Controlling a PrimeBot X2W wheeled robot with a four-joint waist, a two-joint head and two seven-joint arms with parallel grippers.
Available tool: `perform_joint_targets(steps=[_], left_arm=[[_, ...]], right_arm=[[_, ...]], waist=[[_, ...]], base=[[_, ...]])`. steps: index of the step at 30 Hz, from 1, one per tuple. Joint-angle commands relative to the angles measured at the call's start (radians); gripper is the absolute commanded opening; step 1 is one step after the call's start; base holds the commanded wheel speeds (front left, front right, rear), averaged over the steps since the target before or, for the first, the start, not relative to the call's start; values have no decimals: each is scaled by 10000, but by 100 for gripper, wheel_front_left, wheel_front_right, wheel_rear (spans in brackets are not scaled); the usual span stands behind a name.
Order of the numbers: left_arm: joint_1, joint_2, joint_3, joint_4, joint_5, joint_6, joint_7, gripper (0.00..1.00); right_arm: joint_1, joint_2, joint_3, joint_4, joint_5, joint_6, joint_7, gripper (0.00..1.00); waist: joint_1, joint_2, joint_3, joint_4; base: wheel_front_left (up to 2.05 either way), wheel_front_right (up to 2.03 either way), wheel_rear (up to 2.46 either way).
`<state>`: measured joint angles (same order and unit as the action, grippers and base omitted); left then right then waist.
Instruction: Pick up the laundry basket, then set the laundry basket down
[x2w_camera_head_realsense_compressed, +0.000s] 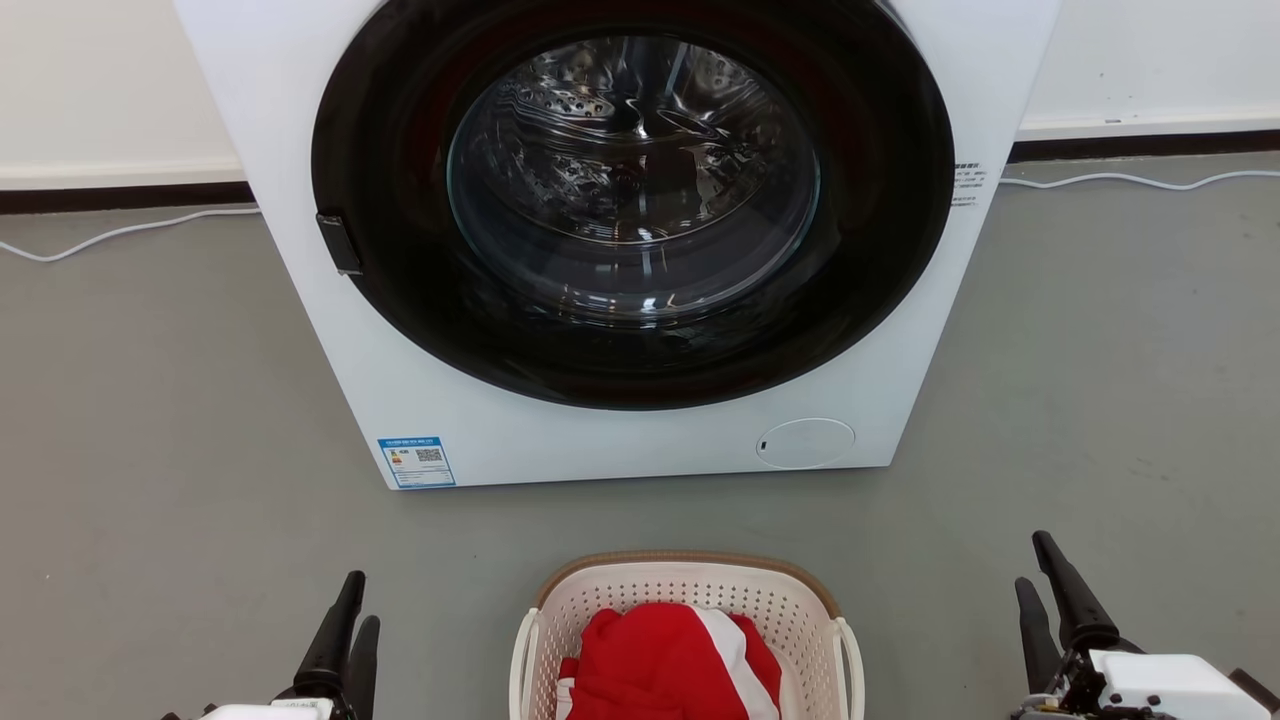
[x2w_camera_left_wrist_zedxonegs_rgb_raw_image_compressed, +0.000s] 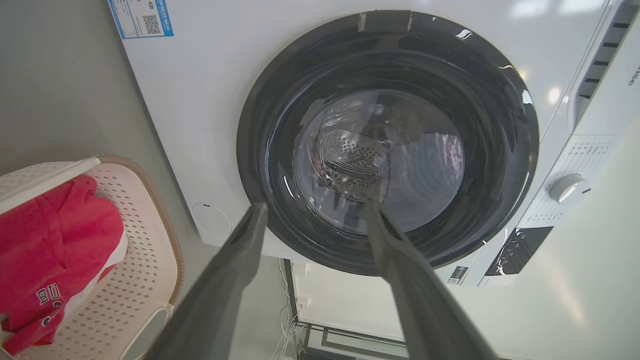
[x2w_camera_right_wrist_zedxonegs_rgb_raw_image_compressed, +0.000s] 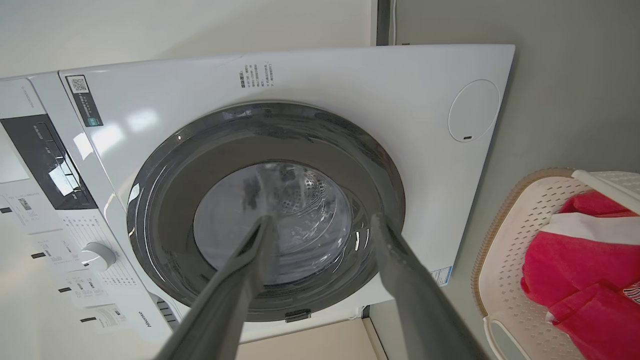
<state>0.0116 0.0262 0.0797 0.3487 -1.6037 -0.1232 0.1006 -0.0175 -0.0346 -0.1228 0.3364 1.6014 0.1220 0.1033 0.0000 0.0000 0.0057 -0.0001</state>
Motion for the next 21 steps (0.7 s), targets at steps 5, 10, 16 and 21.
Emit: perform_joint_targets(steps=[5, 10, 16, 21], left_arm=[[-364, 32, -96, -420, -8, -6, -218, 100], [-399, 50, -166, -528, 103, -9, -369, 100], [-464, 78, -269, -707, 487, -13, -578, 100], [-496, 80, -298, -831, 913, -16, -725, 100]], right_arm=[[-267, -107, 184, -434, -140, 14, -246, 100], [-289, -147, 267, -557, -304, 17, -400, 100], [-321, -175, 404, -752, -643, 21, -605, 100], [-354, -252, 585, -910, -1012, 24, -752, 100]], waist=[[9, 0, -19, -11], [0, 0, 11, -22], [0, 0, 30, -38], [0, 0, 52, -55]], base=[[0, 0, 0], [0, 0, 0], [0, 0, 0], [0, 0, 0]])
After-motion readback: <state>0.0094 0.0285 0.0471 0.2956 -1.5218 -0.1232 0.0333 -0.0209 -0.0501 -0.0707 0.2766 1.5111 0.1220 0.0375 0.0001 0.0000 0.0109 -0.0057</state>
